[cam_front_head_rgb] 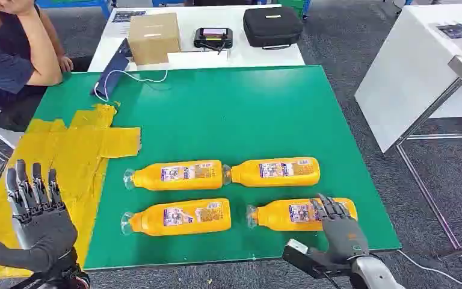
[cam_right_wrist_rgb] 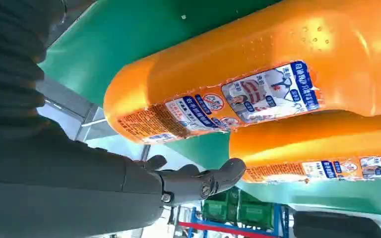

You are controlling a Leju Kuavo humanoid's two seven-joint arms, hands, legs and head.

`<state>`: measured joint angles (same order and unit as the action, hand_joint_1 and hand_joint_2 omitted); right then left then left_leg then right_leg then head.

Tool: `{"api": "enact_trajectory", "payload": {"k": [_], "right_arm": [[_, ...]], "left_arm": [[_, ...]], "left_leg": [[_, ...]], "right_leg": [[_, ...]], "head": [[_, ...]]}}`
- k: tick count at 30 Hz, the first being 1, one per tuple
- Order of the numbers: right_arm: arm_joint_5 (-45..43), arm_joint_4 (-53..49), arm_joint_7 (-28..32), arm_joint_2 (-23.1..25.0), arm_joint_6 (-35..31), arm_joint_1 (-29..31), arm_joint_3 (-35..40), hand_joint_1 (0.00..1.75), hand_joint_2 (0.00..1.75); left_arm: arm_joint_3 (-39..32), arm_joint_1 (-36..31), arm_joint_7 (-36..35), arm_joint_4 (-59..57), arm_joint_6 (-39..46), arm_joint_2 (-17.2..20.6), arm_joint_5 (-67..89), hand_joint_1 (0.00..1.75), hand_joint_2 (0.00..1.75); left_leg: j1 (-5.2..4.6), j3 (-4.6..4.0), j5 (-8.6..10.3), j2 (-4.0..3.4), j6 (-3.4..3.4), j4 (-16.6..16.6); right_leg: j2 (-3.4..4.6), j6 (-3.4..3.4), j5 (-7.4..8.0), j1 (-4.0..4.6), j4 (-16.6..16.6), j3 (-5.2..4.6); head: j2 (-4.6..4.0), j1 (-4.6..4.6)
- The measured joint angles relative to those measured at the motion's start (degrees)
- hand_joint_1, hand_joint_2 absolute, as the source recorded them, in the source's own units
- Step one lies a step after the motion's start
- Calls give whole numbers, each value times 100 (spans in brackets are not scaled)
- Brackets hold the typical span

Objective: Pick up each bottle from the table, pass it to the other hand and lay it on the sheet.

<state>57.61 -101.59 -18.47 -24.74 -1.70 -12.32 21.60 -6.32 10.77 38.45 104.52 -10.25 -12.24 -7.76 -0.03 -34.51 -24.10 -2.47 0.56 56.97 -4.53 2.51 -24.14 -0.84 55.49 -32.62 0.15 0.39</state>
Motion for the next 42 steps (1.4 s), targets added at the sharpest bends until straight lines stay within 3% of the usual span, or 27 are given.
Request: {"api": "enact_trajectory", "payload": {"k": [10, 21, 30, 31, 32, 33, 38, 42], "right_arm": [[-44, 0, -72, -92, 70, -1, -134, 0, 175], [-538, 330, 256, -461, 765, 180, -645, 0, 175], [-483, 643, 407, -739, 1386, 598, -597, 0, 175], [-454, 695, 431, -763, 1449, 687, -568, 40, 175], [-422, 762, 478, -785, 1523, 815, -511, 145, 175], [-389, 826, 520, -804, 1584, 929, -457, 175, 175], [-317, 1439, 844, -743, 1843, 1809, 64, 171, 175], [-365, 2289, 1060, -429, 1843, 2682, 805, 169, 175]], "left_arm": [[-33, -9, -7, 0, -59, -13, 4, 0, 0], [6, -131, -17, -24, -164, -13, -61, 0, 0], [20, -252, -26, -98, -247, -11, -140, 0, 0], [26, -273, -28, -116, -247, -11, -142, 0, 0], [46, -298, -31, -131, -254, -9, -146, 0, 0], [65, -314, -31, -146, -260, -9, -149, 0, 0], [144, -402, -35, -243, -306, -4, -186, 0, 0], [297, -546, -61, -356, -310, 2, -249, 0, 0]], "left_leg": [[0, 0, 0, 0, 0, 0], [-5, 1, 1, 0, 1, 0], [-5, -1, 1, -1, 1, 0], [-6, -2, 1, -1, 1, 0], [-6, -2, 1, -2, 1, 0], [-6, -1, 1, -3, 1, 0], [-5, 2, 7, -9, 6, 1], [-3, 15, 7, -30, 5, 1]], "right_leg": [[0, 0, 0, -1, 0, 0], [0, 2, 2, -5, 0, 1], [0, 2, 2, -5, 0, 1], [0, 3, 3, -5, 0, 2], [1, 5, 5, -5, 0, 1], [3, 5, 5, -5, 0, 2], [7, 6, 8, -4, 1, 3], [19, 5, 10, 3, 2, 10]], "head": [[0, 0], [0, 0], [0, 0], [0, 2], [0, 0], [0, 0], [0, 2], [0, 4]]}}
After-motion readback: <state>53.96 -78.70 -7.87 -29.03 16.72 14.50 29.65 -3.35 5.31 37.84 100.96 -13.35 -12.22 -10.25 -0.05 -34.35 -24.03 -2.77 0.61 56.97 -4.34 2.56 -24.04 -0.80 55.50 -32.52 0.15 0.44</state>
